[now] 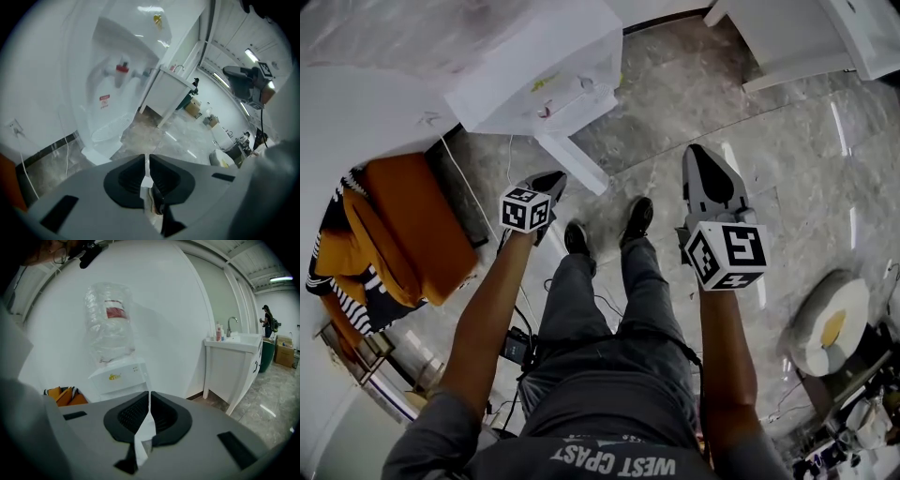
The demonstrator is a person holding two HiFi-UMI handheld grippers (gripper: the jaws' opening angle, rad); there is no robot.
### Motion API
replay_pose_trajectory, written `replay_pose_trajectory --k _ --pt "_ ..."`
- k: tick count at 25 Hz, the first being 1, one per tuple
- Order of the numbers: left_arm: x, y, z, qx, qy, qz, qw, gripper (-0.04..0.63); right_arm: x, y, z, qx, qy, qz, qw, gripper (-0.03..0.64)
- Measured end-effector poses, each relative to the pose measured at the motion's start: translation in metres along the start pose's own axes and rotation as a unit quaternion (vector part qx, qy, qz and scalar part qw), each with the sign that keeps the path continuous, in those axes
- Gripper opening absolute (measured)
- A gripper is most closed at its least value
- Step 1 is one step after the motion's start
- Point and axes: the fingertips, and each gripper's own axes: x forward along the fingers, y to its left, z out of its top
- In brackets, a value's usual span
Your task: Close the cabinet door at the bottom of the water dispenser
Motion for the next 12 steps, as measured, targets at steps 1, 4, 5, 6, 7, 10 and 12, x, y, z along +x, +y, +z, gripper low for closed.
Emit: replay_pose_trajectory --k 1,4,5,6,7,10,12 --pt "0.007 0.005 -0.007 -0.011 0.004 0.001 0.9999 0.023 0.003 -0.002 -0.003 0.000 0.002 0.000 1.000 0.031" --pt "0.027 0.018 -0.026 -0.045 0.017 0.006 0.9988 0.074 0.013 -0.008 -0.014 0.001 0.008 0.000 1.000 0.031" --pt "0.033 0.023 -0.033 -0.054 0.021 0.008 0.9983 0.082 0.016 -0.010 -0.019 0.002 0.010 0.000 1.000 0.031" --pt "0.039 0.028 -0.040 -0.062 0.026 0.010 0.9977 0.088 0.018 -0.011 -0.023 0.003 0.012 -0.001 1.000 0.031" --pt "0.044 0.032 -0.046 -0.071 0.031 0.012 0.9969 0.097 0.020 -0.013 -0.027 0.003 0.014 -0.001 1.000 0.031" --pt "0.059 0.042 -0.067 -0.099 0.048 0.013 0.9938 0.138 0.024 -0.018 -0.038 0.005 0.022 -0.004 1.000 0.031" --pt "0.069 0.048 -0.079 -0.120 0.055 0.013 0.9912 0.161 0.027 -0.021 -0.046 0.007 0.026 -0.006 1.000 0.031"
